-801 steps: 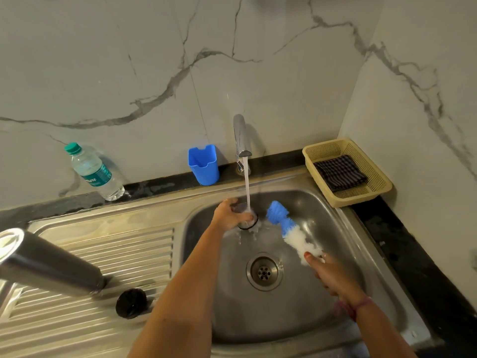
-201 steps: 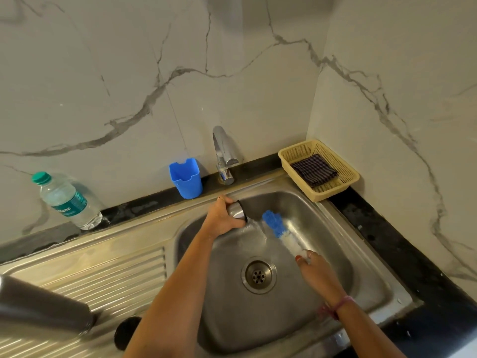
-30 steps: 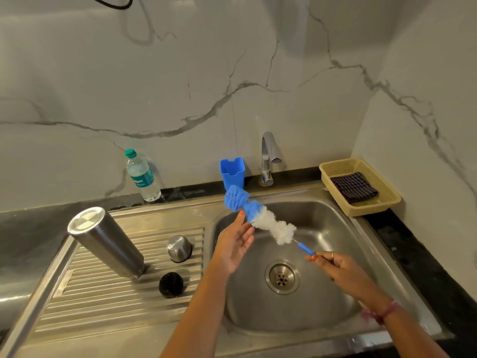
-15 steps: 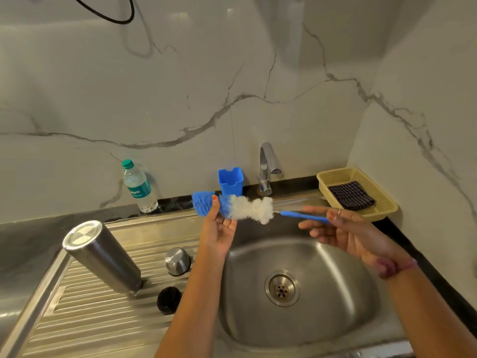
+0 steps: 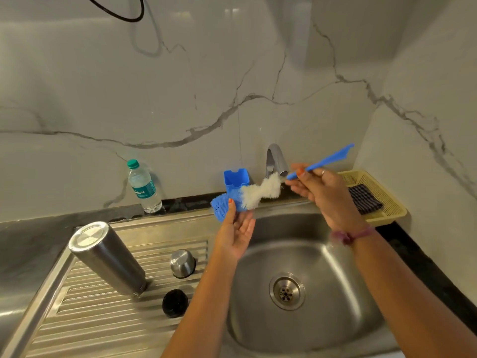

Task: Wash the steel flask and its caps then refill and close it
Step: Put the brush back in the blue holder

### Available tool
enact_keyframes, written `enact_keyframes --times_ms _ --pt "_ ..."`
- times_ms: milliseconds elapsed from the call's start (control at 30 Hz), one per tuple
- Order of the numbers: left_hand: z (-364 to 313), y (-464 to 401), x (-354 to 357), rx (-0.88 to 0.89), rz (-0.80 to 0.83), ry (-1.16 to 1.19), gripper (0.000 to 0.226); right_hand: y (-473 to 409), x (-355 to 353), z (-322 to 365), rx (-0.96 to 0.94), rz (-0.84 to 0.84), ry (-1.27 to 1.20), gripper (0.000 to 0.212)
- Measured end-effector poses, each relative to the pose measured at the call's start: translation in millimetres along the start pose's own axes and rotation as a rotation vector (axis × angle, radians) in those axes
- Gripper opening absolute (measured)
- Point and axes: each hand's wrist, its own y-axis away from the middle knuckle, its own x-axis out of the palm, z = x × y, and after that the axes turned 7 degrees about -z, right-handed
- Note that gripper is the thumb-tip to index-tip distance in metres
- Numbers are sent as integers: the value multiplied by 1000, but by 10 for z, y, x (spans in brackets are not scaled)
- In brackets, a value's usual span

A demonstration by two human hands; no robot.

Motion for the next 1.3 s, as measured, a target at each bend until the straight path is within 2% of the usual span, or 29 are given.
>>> enact_keyframes --times_ms 200,267,333,433,600,700,867,1100,1300 --pt "61 -67 -401 91 -95 -622 16 -529 237 495 -131 -116 98 15" --pt "93 -116 -540 133 -189 -794 19 -727 339 628 -192 -128 152 14" --pt "120 -158 -645 165 -222 -870 23 -931 465 713 -235 -140 222 9" --pt "127 -195 -736 203 -230 -909 22 -1229 657 711 -241 -149 323 4" --pt "90 -267 -828 286 -269 -939 14 -1625 892 524 -242 -117 516 16" --pt "66 -297 -872 309 -282 -939 13 -1780 1007 393 -215 -94 560 16" --pt "51 -348 -918 314 -294 -925 13 -1943 1128 178 -166 -48 625 11" --pt "71 -443 -964 309 -293 -912 14 -2072 1202 -38 -128 27 812 22" --pt "127 -528 -1031 296 -316 -909 14 -2129 1220 -205 -92 85 857 22"
